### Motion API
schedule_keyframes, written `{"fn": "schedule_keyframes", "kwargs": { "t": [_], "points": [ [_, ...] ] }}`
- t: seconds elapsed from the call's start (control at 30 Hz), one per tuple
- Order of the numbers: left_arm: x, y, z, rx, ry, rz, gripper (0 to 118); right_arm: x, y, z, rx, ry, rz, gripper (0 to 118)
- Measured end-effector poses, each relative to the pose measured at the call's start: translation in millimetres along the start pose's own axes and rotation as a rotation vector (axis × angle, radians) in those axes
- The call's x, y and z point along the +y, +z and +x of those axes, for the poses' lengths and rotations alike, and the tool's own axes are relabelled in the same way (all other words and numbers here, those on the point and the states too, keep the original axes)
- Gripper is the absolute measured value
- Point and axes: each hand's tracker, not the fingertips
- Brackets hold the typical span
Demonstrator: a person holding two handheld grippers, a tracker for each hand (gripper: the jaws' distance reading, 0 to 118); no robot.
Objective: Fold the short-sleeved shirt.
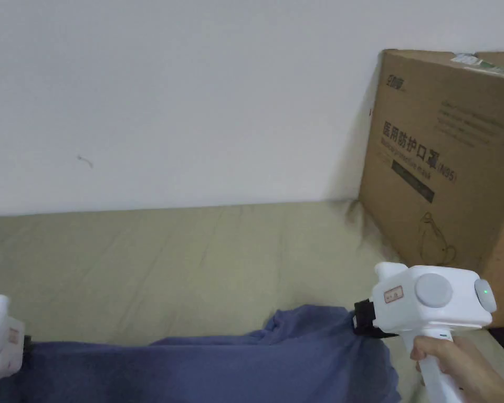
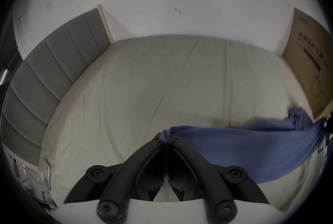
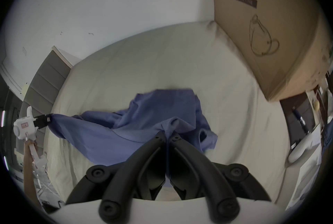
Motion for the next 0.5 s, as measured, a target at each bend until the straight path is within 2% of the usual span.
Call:
{"fn": "schedule_keyframes", "kwargs": {
  "t": [0.13, 0.23, 0.3, 0.5],
  "points": [
    [-17, -1, -15, -0.013, -0.057, 0.023, 0, -11, 16, 13, 0.026, -0.049, 0.008, 1],
    [-30, 22, -38, -0.035, -0.09, 0.054, 0, -26, 54, 15, 0.058, -0.039, 0.037, 1],
    [-45, 47, -54, -0.046, -0.086, 0.069, 0, -45, 83, 17, 0.089, -0.03, 0.076, 1],
    [-134, 135, -97, -0.088, -0.024, 0.086, 0, -139, 173, 12, 0.088, -0.013, 0.104, 1]
  ]
}}
